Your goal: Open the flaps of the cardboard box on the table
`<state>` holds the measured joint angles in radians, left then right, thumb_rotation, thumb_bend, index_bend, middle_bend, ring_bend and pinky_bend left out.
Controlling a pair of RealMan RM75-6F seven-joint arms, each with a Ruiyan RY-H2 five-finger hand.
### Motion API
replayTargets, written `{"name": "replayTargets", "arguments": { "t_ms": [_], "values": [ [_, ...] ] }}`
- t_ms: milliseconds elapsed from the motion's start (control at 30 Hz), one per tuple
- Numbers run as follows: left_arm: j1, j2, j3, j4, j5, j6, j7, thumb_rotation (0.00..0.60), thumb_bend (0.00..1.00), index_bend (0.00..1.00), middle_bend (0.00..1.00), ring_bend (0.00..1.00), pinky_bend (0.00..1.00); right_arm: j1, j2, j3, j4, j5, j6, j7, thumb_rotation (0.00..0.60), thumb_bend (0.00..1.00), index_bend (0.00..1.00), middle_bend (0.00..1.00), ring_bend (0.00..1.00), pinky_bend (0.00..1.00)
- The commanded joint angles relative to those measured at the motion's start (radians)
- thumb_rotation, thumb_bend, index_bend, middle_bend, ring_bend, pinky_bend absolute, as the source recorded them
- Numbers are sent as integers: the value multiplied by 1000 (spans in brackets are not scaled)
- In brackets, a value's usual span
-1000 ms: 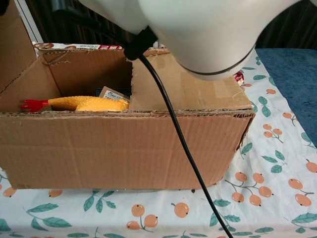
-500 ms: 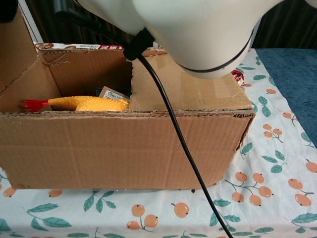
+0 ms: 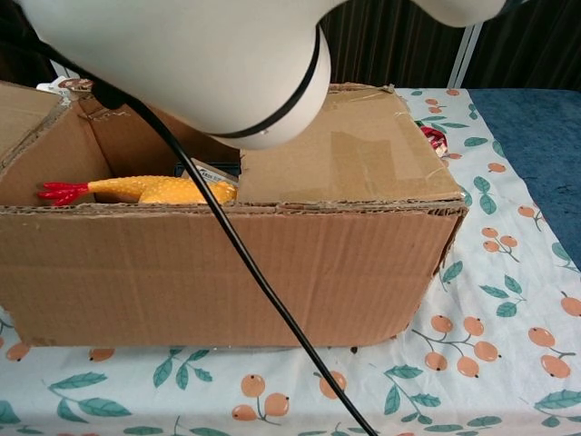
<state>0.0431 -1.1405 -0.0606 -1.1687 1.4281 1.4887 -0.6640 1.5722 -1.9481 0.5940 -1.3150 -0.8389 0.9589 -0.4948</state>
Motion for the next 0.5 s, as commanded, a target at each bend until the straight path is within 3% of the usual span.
{"name": "replayTargets", "arguments": {
  "t_ms": [33,200,500],
  "values": [
    [0,-4,2,7,3,-1,-6,469,0,2,80,69,165,-19,25,-23,-15,-15,5,-6,600,54,0,0,0,0],
    [0,-9,5,18,8,-5,-15,468,0,2,80,69,165,-97,146,-50,-112,-37,-22,26,600,134,0,0,0,0],
    [-11,-9,10,-9,27,-11,-1,465,0,3,80,69,165,-238,579,-121,-334,-30,-333,138,600,393,0,0,0,0]
  ]
}}
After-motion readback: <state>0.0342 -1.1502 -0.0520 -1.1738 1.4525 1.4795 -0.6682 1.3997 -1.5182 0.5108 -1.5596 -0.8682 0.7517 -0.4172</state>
